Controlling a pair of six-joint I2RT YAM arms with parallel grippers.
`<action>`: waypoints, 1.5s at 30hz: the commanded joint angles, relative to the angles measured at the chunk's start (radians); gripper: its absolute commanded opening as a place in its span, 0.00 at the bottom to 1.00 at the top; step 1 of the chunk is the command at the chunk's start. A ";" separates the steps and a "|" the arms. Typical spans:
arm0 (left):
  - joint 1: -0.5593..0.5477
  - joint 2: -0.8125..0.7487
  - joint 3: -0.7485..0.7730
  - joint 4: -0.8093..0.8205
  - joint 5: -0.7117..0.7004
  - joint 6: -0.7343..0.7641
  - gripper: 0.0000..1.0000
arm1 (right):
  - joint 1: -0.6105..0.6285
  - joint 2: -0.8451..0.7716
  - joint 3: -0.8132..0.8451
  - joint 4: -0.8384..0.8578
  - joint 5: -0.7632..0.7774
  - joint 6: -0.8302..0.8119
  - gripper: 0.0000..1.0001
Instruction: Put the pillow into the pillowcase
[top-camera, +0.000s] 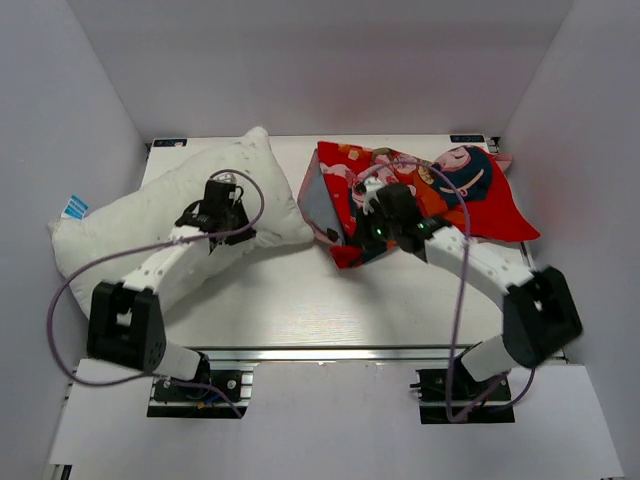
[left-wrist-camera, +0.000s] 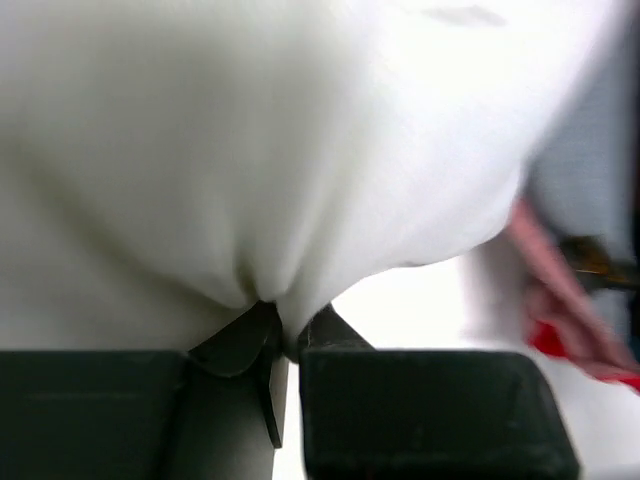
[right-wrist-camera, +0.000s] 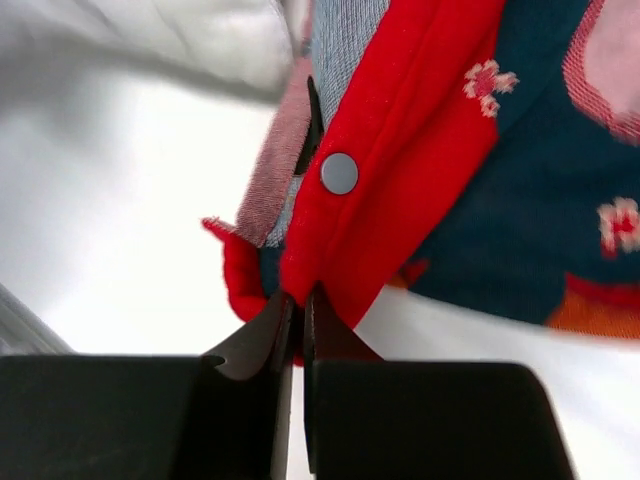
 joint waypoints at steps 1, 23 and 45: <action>-0.018 -0.226 -0.022 -0.071 0.135 0.032 0.12 | 0.008 -0.149 -0.153 -0.075 0.013 -0.168 0.00; -0.032 -0.483 0.078 -0.175 0.241 0.030 0.47 | -0.047 -0.488 -0.160 -0.247 0.021 -0.505 0.74; -0.296 0.152 0.524 -0.505 -0.009 0.455 0.88 | -0.219 0.199 0.342 -0.086 -0.334 -0.322 0.89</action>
